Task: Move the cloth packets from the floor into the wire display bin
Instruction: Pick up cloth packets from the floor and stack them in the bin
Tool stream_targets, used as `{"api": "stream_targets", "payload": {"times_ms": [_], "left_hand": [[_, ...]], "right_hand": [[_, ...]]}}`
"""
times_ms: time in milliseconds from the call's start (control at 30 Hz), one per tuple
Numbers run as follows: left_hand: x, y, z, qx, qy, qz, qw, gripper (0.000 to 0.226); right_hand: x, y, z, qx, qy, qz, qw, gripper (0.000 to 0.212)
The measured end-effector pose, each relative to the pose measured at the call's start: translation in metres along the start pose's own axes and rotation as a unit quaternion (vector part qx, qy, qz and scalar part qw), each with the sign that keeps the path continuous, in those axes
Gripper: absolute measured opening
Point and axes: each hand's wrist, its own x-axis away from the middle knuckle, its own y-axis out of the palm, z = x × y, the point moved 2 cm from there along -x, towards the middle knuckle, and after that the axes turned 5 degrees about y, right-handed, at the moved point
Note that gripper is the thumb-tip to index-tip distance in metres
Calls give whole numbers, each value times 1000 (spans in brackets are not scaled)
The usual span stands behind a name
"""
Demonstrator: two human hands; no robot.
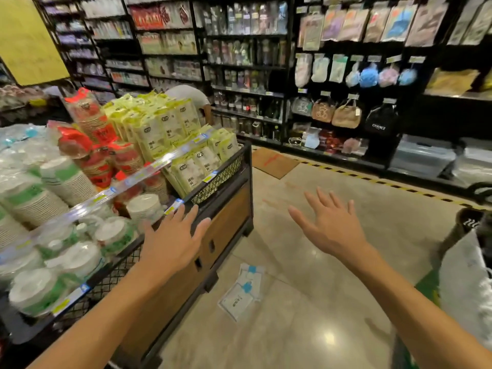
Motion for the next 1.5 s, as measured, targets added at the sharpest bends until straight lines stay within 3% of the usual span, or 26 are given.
{"api": "stream_targets", "payload": {"times_ms": [167, 533, 833, 1233, 1500], "left_hand": [[-49, 25, 10, -6, 10, -31, 999, 77], [-191, 95, -13, 37, 48, -65, 996, 70], [-256, 159, -37, 15, 67, -108, 992, 66], [-302, 293, -30, -13, 15, -192, 981, 77], [-323, 459, -42, -10, -9, -287, 958, 71]], "right_hand": [[-35, 19, 22, 5, 24, -6, 1000, 83], [-147, 61, 30, 20, 72, -21, 997, 82], [-221, 128, 18, 19, 71, -51, 996, 80], [-332, 277, 67, 32, 11, -134, 990, 91], [-386, 438, 113, 70, 1, -185, 980, 89]]}}
